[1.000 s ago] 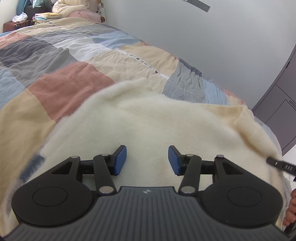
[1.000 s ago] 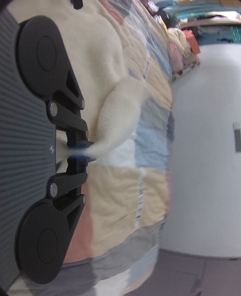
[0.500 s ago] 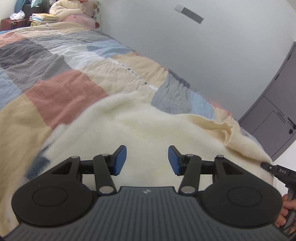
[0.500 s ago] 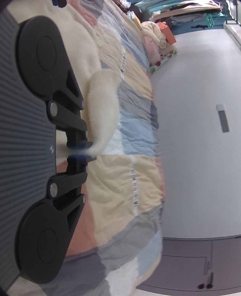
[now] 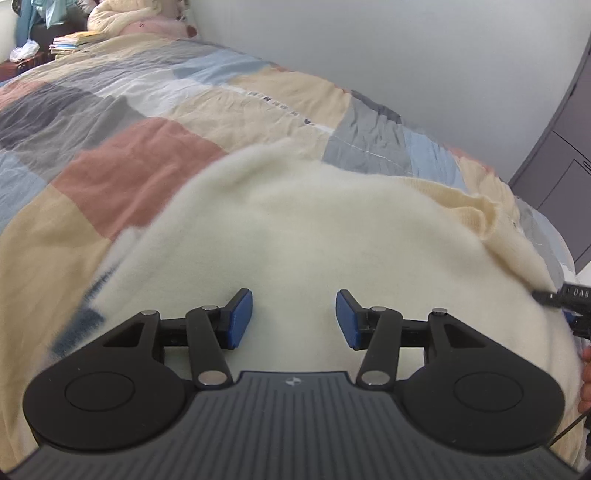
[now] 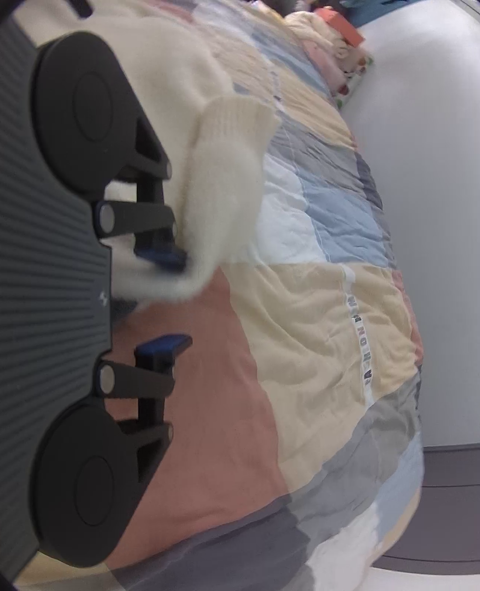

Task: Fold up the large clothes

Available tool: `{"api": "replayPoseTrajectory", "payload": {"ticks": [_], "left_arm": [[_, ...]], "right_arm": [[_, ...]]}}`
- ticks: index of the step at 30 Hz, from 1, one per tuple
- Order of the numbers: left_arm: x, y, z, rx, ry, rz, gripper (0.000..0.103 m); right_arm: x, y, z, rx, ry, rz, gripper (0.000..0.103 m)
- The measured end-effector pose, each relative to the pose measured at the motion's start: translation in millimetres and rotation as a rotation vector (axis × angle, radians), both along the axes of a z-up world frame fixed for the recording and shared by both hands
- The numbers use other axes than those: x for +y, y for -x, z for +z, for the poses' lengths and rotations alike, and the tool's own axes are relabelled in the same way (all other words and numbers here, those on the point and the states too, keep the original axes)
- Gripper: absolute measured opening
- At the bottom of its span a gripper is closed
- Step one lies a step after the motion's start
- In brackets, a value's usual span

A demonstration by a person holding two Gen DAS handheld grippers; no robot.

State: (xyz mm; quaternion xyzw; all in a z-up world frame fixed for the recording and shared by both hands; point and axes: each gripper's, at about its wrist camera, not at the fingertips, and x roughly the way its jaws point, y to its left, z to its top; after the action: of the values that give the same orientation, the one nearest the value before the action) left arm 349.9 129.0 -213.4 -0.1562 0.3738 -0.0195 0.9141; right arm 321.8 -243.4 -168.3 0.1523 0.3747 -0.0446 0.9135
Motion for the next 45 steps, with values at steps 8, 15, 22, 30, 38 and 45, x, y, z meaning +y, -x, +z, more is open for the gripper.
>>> {"api": "replayPoseTrajectory", "payload": {"ticks": [8, 15, 22, 30, 38, 45], "left_arm": [[-1.9, 2.8, 2.3, -0.01, 0.019, -0.002, 0.056], [-0.8, 0.9, 1.4, -0.013, 0.026, 0.006, 0.056], [-1.0, 0.3, 1.2, -0.016, 0.033, 0.01, 0.056], [1.7, -10.7, -5.6, -0.013, 0.038, 0.012, 0.056], [7.4, 0.3, 0.2, -0.025, 0.084, 0.026, 0.056], [4.9, 39.6, 23.3, -0.059, 0.144, 0.051, 0.056]], "right_arm": [[44.3, -1.8, 27.8, -0.192, 0.181, 0.186, 0.071], [79.9, -32.1, 16.3, -0.227, 0.428, 0.324, 0.071], [60.4, -76.4, -0.5, -0.195, 0.396, 0.22, 0.07], [28.7, -97.9, -37.0, -0.093, 0.217, 0.125, 0.078], [29.9, -82.4, -23.9, -0.122, 0.191, 0.116, 0.079], [46.8, -13.8, 35.7, -0.241, 0.194, 0.161, 0.079]]}}
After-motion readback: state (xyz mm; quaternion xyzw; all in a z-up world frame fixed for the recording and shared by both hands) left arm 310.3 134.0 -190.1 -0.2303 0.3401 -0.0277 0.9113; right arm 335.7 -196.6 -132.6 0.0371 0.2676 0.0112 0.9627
